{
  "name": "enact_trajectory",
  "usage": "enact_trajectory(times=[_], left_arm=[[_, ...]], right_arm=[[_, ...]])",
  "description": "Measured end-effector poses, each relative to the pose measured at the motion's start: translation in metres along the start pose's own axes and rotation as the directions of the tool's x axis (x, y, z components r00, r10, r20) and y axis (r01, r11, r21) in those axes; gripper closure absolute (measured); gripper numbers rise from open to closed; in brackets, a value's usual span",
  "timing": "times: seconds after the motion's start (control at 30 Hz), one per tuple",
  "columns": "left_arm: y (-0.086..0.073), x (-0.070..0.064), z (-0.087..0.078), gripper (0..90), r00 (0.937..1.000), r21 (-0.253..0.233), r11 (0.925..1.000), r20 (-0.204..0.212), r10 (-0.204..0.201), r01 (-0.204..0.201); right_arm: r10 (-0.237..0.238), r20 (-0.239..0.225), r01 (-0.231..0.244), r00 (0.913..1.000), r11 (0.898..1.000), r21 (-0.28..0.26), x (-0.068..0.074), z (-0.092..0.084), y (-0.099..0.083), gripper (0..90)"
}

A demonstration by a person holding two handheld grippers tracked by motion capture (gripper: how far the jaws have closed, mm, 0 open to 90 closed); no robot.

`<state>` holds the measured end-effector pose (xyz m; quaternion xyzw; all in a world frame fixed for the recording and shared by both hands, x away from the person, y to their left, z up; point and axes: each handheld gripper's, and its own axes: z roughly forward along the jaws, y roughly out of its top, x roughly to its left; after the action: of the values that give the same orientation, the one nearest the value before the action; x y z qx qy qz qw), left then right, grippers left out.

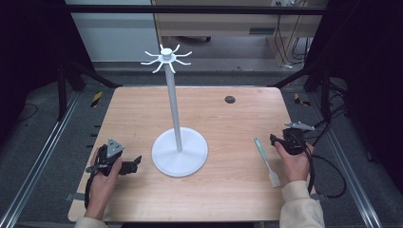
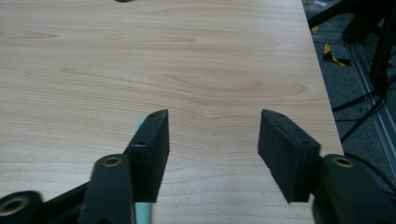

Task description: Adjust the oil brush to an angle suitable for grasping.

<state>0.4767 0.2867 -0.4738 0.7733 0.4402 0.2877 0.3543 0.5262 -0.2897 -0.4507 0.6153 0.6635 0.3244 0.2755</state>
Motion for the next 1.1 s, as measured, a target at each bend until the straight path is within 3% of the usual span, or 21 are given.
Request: enact_trajectory(times=[0.07,0.1,0.13,0.17,0.47,0.63,0.93,1.1], left_arm=[[0.0,0.0,0.0,2.4,1.0,0.0,1.0,0.0,0.001,-0.001],[0.0,-0.001,-0.001,2.5,1.0,-0.001,1.0,0.002,0.003,-0.003],[0.0,-0.001,-0.001,2.4,1.0,-0.001,1.0,0.002,0.003,-0.003],[0.0,-0.001,-0.001,2.5,1.0,-0.001,1.0,0.002,0.003,-0.003],[0.0,0.0,0.0,2.5,1.0,0.005,1.0,-0.005,0.003,-0.003],[0.0,0.0,0.0,2.5,1.0,0.005,1.0,-0.005,0.001,-0.001],[0.0,-0.001,0.0,2.5,1.0,0.007,1.0,-0.003,0.006,-0.006],[0.0,0.0,0.0,2.5,1.0,0.006,1.0,-0.003,0.006,-0.006]], right_arm=[[-0.012,-0.006,0.012,0.9999,1.0,-0.005,0.004,-0.001,0.001,50.3],[-0.042,-0.024,0.042,0.9988,0.999,-0.016,0.013,-0.002,0.002,57.1],[-0.042,-0.024,0.042,0.9988,0.999,-0.016,0.013,-0.002,0.002,57.1],[-0.083,-0.064,0.082,0.9945,0.996,-0.018,0.023,-0.001,0.003,66.9],[-0.193,-0.172,0.197,0.966,0.98,0.009,0.049,0.008,-0.001,90.0],[-0.211,-0.216,0.226,0.9534,0.973,0.046,0.052,0.015,-0.005,90.0],[-0.226,-0.228,0.252,0.9469,0.964,0.088,0.053,0.023,-0.009,90.0],[-0.225,-0.221,0.252,0.9491,0.962,0.105,0.053,0.028,-0.011,90.0]])
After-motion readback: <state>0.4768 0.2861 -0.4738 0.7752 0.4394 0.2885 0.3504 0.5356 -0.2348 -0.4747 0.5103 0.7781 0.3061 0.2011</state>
